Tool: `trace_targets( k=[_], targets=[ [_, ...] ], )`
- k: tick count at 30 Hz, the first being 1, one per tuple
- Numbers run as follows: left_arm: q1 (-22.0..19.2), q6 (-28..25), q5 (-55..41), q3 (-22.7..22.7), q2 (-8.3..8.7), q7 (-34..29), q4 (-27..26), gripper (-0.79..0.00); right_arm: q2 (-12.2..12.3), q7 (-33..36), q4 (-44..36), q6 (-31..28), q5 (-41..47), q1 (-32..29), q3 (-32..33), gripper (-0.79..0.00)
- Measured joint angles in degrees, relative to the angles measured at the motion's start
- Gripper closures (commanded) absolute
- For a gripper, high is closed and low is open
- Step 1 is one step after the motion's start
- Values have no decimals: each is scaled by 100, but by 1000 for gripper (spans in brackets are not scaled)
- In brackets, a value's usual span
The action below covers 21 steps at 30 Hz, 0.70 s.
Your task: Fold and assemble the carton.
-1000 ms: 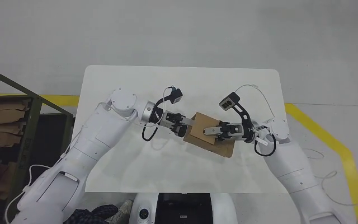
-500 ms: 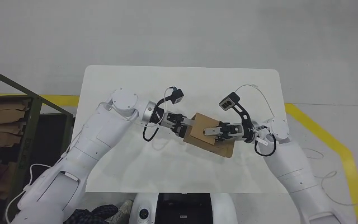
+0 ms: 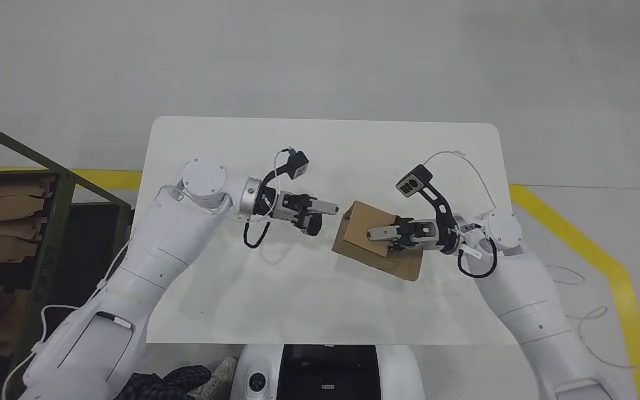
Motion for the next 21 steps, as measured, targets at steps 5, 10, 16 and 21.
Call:
trace_targets(
  k=[5,10,16,21],
  targets=[
    [215,-824,439,-331,99,392,-408,-785,18,-58,72,63,-142,38,42,0],
    [511,-1801,1052,-581,171,992,-724,-785,47,-45,185,217,-239,120,122,0],
    [763,-3091,1484,-843,204,1831,-790,-785,68,167,396,586,-155,262,146,0],
    [797,-3706,1948,-1027,215,2468,-885,-785,46,391,551,1094,170,445,32,0]
  ],
)
